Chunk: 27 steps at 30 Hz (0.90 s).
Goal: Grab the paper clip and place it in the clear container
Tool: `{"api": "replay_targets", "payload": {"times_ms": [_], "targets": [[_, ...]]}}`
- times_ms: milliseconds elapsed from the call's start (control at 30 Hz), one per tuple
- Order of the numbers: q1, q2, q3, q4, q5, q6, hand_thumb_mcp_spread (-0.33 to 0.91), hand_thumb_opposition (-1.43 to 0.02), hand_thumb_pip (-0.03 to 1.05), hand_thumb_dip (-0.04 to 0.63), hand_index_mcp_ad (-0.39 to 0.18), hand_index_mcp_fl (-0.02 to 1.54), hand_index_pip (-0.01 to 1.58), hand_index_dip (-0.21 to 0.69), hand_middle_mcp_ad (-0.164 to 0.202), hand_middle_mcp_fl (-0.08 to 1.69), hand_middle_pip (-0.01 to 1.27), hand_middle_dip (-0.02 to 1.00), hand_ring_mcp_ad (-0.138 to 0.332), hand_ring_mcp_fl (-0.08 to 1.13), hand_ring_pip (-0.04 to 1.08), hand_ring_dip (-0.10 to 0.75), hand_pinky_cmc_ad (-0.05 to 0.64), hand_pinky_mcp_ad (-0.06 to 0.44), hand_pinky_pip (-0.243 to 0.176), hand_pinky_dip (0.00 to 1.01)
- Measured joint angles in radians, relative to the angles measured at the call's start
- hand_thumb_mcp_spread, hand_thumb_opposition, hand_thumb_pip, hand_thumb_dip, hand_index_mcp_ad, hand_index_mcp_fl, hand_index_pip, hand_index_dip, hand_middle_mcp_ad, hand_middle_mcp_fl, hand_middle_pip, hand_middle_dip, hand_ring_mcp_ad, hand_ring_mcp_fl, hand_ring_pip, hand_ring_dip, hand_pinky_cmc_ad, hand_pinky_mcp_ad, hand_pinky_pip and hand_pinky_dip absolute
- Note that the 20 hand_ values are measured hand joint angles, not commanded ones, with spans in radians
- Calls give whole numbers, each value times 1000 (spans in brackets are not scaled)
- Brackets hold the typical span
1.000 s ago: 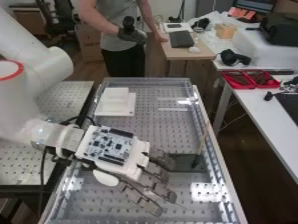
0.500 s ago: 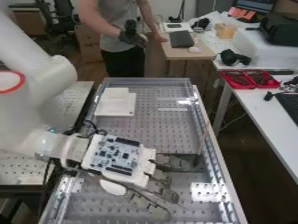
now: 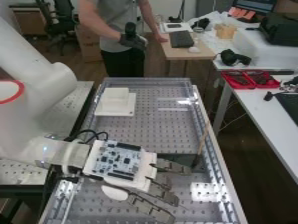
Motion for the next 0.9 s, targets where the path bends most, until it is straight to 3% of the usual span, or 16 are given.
{"api": "replay_targets", "payload": {"times_ms": [100, 733, 900], "targets": [[-2, -4, -5, 13, -5, 4, 543, -834, 735, 332, -129, 190, 452, -126, 58, 443, 757, 623, 58, 344, 265, 421, 365, 253, 51, 195], [0, -16, -35, 80, -29, 34, 590, -852, 735, 328, -136, 204, 389, -126, 49, 485, 794, 656, 42, 391, 276, 456, 412, 244, 82, 195], [2, -19, -38, 89, -30, 35, 642, -911, 745, 332, -134, 206, 387, -126, -17, 572, 913, 709, 37, 389, 276, 468, 429, 248, 82, 195]]}}
